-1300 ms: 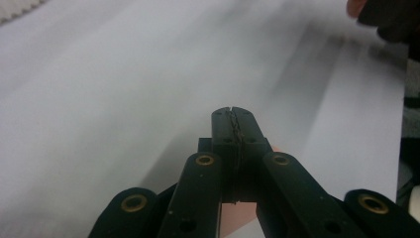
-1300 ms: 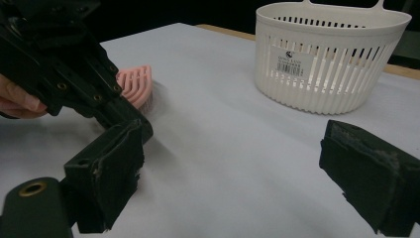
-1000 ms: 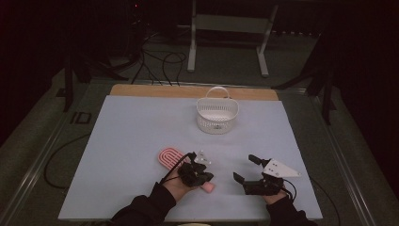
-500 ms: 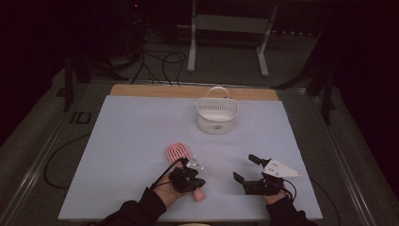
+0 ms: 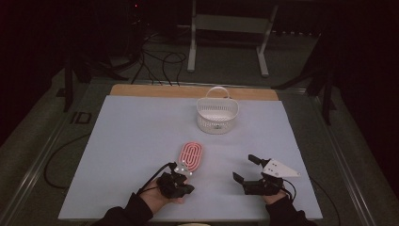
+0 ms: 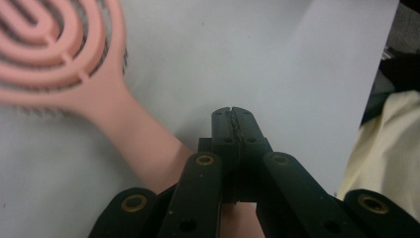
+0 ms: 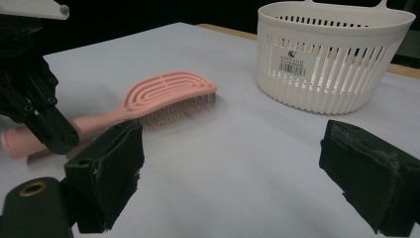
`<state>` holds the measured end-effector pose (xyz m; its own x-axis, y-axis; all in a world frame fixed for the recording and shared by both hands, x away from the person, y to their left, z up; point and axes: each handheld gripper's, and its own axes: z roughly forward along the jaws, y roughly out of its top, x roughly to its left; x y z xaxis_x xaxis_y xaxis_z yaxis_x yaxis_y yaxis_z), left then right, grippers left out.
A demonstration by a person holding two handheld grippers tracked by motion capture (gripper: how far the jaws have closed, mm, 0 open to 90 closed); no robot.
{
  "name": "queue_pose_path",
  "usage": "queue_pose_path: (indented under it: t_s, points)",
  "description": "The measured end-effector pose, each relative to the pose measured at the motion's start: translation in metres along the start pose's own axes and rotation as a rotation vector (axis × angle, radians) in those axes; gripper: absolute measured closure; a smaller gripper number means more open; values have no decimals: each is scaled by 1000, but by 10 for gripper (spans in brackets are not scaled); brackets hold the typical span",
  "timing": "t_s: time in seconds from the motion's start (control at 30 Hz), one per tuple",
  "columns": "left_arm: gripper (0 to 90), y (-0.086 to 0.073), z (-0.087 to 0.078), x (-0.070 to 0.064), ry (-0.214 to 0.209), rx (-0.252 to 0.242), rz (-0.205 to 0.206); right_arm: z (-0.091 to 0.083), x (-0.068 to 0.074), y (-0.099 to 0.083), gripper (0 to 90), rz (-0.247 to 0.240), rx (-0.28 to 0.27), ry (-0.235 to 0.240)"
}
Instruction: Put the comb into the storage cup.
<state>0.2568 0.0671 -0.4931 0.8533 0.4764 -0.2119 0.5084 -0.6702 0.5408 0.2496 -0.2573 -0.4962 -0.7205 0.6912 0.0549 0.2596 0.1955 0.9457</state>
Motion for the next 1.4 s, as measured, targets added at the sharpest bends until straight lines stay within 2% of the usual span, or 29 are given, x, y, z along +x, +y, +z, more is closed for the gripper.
queue_pose_path:
  t_s: [0.77, 0.93, 1.13, 1.4]
  points:
    - [900, -25, -29, 14, 31, 47, -18, 0, 0, 0, 97, -2, -1, -3]
    - [900, -27, -32, 15, 45, 56, -12, 0, 1, 1, 97, -3, -3, -2]
    - [900, -31, -38, 20, 48, 55, -24, 0, 1, 1, 97, -1, -4, 0]
    - [900, -28, -53, 16, 44, 52, 1, 0, 0, 0, 97, 2, -3, 3]
